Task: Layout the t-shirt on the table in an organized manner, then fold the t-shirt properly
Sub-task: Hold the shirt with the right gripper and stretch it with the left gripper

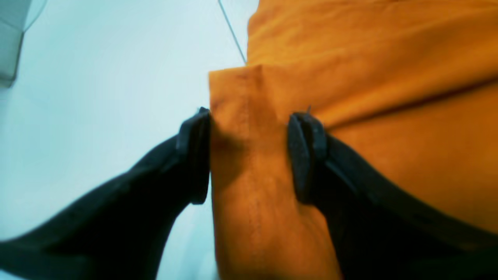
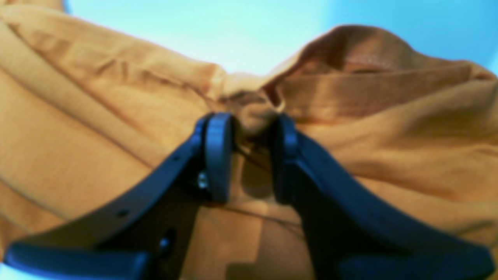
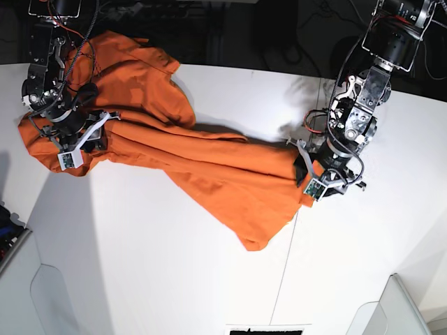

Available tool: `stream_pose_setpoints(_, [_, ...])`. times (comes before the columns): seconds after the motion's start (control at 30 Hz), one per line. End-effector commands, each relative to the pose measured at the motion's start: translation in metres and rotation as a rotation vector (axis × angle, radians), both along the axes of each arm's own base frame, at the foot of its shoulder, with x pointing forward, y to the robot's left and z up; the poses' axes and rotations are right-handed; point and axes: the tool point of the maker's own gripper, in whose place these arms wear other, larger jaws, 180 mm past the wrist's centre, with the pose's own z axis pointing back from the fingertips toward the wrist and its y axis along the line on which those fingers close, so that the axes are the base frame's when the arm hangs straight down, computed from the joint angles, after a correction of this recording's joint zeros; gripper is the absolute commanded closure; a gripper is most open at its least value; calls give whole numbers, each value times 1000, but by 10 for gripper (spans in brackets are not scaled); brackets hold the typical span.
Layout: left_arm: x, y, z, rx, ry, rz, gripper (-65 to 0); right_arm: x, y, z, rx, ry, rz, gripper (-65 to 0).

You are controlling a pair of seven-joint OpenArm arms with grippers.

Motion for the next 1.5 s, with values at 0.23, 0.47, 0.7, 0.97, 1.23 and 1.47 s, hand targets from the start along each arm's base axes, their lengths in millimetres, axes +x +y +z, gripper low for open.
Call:
stream_pose_setpoints(0.23, [33, -6, 92, 55, -259, -26, -313, 2, -6, 3, -24, 0, 3, -167])
stream_pose_setpoints(0.47, [41, -1, 65, 15, -141, -38, -313, 2, -6, 4, -24, -1, 3, -167])
stream_pose_setpoints(0.7, [24, -13, 13, -49, 72, -161, -313, 2, -5, 4, -23, -4, 3, -167])
stream_pose_setpoints(0.97, [33, -14, 28, -76, 42, -157, 0, 3, -8, 4, -25, -5, -12, -167])
stream_pose_setpoints(1.23, [40, -28, 115, -37, -157, -267, 0, 5, -8, 6, -24, -18, -15, -167])
stream_pose_setpoints(1.47, [32, -38, 181, -4, -312, -271, 0, 5, -8, 6, -24, -19, -15, -167])
